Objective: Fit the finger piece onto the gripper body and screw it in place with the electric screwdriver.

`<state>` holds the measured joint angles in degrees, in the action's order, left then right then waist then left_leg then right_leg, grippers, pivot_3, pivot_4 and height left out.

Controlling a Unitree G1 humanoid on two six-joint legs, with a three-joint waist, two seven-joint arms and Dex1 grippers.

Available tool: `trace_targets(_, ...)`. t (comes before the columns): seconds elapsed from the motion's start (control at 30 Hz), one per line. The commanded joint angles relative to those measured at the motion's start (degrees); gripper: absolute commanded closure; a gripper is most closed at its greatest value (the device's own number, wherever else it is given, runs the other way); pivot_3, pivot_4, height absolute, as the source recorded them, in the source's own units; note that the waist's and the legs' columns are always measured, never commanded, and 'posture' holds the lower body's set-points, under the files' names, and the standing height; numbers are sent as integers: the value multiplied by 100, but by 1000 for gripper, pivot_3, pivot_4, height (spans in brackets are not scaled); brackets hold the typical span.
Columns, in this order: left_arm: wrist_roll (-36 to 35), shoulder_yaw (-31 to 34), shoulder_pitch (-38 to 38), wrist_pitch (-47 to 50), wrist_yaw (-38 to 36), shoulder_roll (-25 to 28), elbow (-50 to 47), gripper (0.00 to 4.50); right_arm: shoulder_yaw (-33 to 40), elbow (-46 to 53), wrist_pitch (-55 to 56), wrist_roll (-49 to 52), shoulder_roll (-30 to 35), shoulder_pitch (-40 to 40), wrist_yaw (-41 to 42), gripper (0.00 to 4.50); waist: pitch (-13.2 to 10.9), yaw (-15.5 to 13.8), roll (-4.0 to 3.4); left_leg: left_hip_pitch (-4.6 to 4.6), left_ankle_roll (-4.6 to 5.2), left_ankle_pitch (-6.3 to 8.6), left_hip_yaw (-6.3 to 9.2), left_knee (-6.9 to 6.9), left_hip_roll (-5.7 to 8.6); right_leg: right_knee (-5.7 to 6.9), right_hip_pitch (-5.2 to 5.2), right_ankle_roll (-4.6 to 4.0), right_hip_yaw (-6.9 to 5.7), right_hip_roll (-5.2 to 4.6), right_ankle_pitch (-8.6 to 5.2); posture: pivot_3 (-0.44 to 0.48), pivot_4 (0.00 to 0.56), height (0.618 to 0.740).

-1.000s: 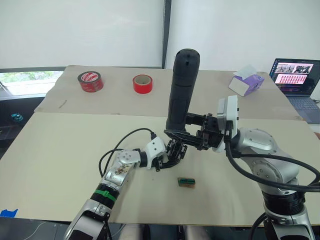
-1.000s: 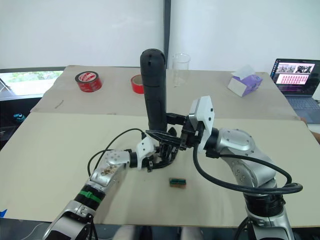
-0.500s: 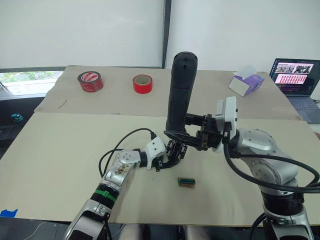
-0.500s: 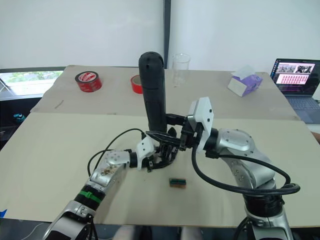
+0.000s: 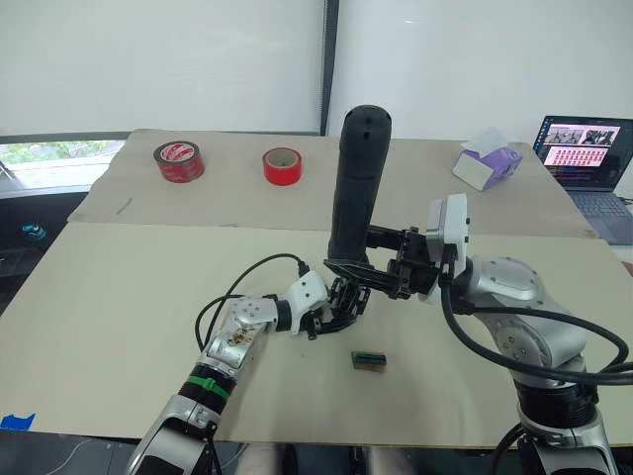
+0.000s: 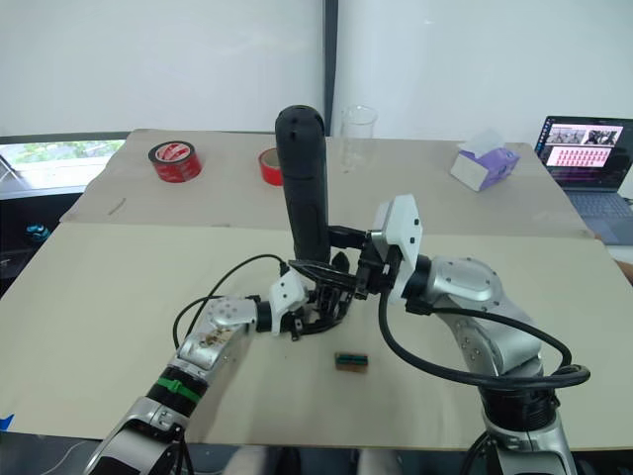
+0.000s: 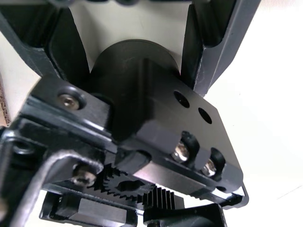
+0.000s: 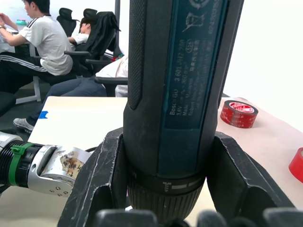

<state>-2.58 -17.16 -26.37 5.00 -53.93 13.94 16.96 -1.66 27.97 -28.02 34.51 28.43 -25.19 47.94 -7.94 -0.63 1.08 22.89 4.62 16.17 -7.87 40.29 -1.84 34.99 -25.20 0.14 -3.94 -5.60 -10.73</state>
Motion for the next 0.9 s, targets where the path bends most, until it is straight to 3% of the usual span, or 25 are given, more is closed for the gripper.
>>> trace_targets(0.03,95,-190,195,192,-80,90,118,2213,39,86,269,-6,-50,53,28,2567,0,0,-1,0,0,0,0,0,0,0,0,0,0,0,0,0,150,740)
trace_targets(0.9,87,-188,195,212,-63,71,146,2213,-78,122,301,-25,172,-220,264,2567,0,3,-1,0,-1,0,1,-1,-1,0,-2,-1,0,-2,-1,0,150,740)
